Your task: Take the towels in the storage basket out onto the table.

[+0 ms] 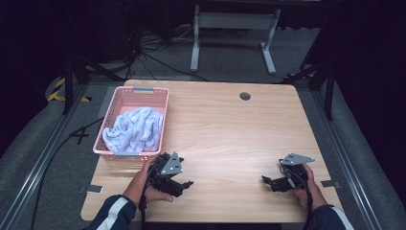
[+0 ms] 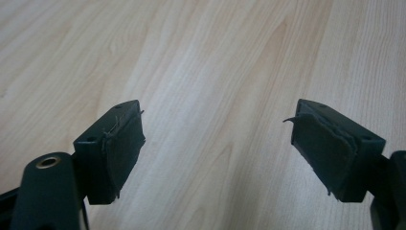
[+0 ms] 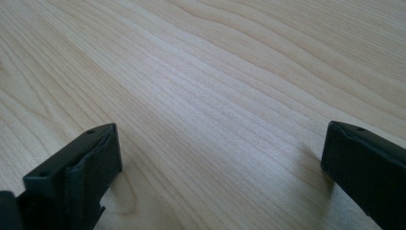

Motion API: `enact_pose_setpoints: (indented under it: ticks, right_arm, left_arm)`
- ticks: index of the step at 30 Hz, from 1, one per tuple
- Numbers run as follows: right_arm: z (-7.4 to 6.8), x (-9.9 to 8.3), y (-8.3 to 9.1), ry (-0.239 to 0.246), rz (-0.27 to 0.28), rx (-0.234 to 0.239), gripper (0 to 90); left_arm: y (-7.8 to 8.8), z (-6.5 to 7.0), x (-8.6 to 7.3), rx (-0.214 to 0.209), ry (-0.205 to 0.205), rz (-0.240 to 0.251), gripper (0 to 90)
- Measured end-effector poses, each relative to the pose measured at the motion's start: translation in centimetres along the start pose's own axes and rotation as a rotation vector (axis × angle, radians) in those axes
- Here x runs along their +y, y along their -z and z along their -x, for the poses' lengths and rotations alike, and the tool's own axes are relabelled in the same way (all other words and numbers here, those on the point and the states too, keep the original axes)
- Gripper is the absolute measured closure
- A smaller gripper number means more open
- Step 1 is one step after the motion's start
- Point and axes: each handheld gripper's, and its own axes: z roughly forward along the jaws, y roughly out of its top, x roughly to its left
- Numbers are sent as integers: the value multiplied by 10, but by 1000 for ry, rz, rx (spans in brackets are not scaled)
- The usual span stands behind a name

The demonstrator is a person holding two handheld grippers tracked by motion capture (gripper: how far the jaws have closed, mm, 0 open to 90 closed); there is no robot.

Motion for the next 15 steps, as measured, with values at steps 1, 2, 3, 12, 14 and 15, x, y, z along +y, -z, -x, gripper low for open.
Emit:
enact_pose_setpoints:
  ticks: [1, 2, 3, 12, 14, 15]
  right_arm:
    - [0, 0, 0, 0, 0, 0, 5]
    - [0, 0, 0, 0, 0, 0, 5]
    - [0, 0, 0, 2, 0, 1, 4]
    - [0, 0, 0, 4, 1, 7, 4]
    - [0, 0, 0, 10, 0, 8, 4]
    - [0, 0, 0, 7, 1, 10, 4]
  left_arm:
    - [3, -2, 0, 11, -2, 8, 187]
    - [6, -3, 0, 9, 10, 13, 186]
    - [9, -5, 0, 11, 18, 29, 185]
    - [28, -14, -1, 95, 15, 41, 179]
    - [33, -16, -1, 109, 19, 49, 179]
    - [36, -18, -1, 123, 18, 52, 181]
